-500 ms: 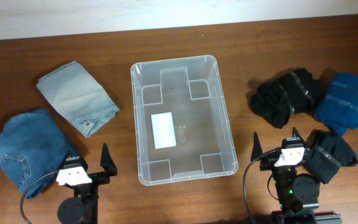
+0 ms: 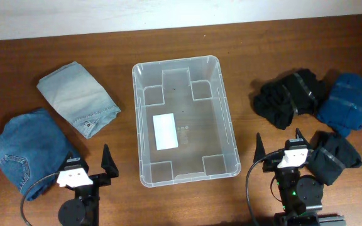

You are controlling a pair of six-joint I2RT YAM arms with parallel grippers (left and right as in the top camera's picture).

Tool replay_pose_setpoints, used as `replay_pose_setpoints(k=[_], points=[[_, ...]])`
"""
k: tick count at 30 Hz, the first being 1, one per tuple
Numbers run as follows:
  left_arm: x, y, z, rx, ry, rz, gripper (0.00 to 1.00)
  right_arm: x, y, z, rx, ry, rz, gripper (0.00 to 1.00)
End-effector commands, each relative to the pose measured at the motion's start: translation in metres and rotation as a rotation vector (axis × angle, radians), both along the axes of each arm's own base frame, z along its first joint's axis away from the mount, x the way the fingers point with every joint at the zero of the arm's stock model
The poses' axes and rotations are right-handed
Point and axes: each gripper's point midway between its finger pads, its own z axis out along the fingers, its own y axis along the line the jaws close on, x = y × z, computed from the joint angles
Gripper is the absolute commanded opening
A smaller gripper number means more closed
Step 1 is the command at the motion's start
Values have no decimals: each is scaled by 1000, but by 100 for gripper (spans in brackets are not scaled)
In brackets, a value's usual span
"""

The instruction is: Pack container

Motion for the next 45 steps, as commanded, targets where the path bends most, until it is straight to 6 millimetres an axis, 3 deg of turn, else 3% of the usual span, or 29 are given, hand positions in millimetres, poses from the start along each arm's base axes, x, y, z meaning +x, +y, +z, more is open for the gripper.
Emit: replay_pose_setpoints(k=[1, 40, 45], points=[[0, -1, 0, -6, -2, -6, 100, 0, 1, -2, -3, 2, 7, 98], [0, 1, 0, -4, -3, 5, 99, 0, 1, -2, -1, 3, 7, 98], [-1, -7, 5, -27, -12, -35, 99, 0, -3, 0, 163, 6, -31, 98]])
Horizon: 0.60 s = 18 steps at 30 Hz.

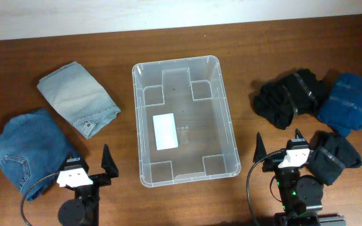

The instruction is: Pack container

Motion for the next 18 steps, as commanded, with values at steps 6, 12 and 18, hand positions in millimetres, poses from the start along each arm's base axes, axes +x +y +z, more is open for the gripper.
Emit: replay_pose_setpoints(k=[6, 12, 18], points=[[-8, -10, 55, -22, -26, -56, 99, -3, -17, 46, 145, 15, -111, 98], [-2, -10, 97, 71, 82, -66, 99, 20, -18, 82, 139, 165, -125, 98], [21, -7, 118, 112, 275, -74, 99, 70, -18, 105, 152, 415, -135, 98]])
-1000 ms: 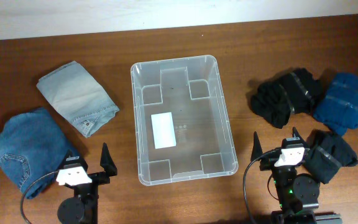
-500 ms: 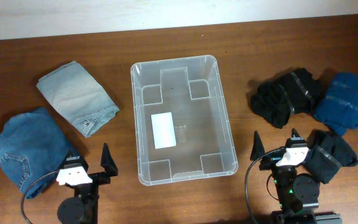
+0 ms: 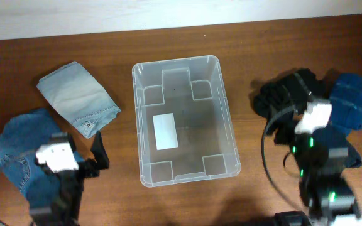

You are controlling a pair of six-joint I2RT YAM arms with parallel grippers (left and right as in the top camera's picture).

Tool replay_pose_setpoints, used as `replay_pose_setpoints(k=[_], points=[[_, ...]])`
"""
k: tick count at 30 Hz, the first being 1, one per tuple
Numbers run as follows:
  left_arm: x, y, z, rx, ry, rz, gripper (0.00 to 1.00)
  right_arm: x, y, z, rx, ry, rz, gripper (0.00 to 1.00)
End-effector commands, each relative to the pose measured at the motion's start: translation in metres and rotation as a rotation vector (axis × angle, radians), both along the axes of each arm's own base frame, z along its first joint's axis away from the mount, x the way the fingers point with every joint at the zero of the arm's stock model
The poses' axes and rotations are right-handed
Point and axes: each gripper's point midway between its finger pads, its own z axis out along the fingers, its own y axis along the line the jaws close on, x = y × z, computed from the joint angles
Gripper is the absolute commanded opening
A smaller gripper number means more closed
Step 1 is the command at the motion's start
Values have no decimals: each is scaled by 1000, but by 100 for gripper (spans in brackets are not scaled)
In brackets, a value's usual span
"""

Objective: Pack container
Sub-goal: 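Reach the right gripper to the black taped bundle and grasp it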

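Observation:
The clear plastic container (image 3: 184,119) sits empty in the middle of the table. On the left lie folded light blue jeans (image 3: 77,97) and darker blue jeans (image 3: 14,147). My left gripper (image 3: 79,141) hovers at the darker jeans' right edge, open, one finger (image 3: 99,150) over bare wood. On the right are a black garment (image 3: 288,94), a dark blue garment (image 3: 351,100) and a second black garment (image 3: 352,156) mostly under my right arm. My right gripper (image 3: 294,113) is over the first black garment's near edge, apparently open; its fingers blend into the black cloth.
The wooden table (image 3: 244,44) runs back to a light wall. A white label (image 3: 164,132) lies on the container's floor. Both arms' cables loop near the front edge.
Both arms have left the front edge. The left gripper now reaches over the darker blue jeans' edge; the right gripper has moved back to the first black garment.
At both earlier moments the arms rested at the table's front edge with grippers open, and the clothes and empty container lay as now. By now each arm has moved out over the clothes on its side. Nothing has been picked up.

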Motion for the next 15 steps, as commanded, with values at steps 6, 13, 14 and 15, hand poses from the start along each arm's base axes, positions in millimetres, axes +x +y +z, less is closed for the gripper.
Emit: replay_pose_setpoints(k=[6, 13, 14, 15], points=[[33, 0, 7, 41, 268, -30, 99, 69, -7, 13, 116, 315, 25, 98], [50, 0, -15, 39, 392, -35, 99, 82, -71, -45, 499, 464, -193, 98], [51, 0, -16, 39, 396, -35, 99, 81, -82, -56, 552, 476, -206, 98], [51, 0, -17, 39, 398, -35, 99, 78, -90, -67, 582, 492, -226, 98]])
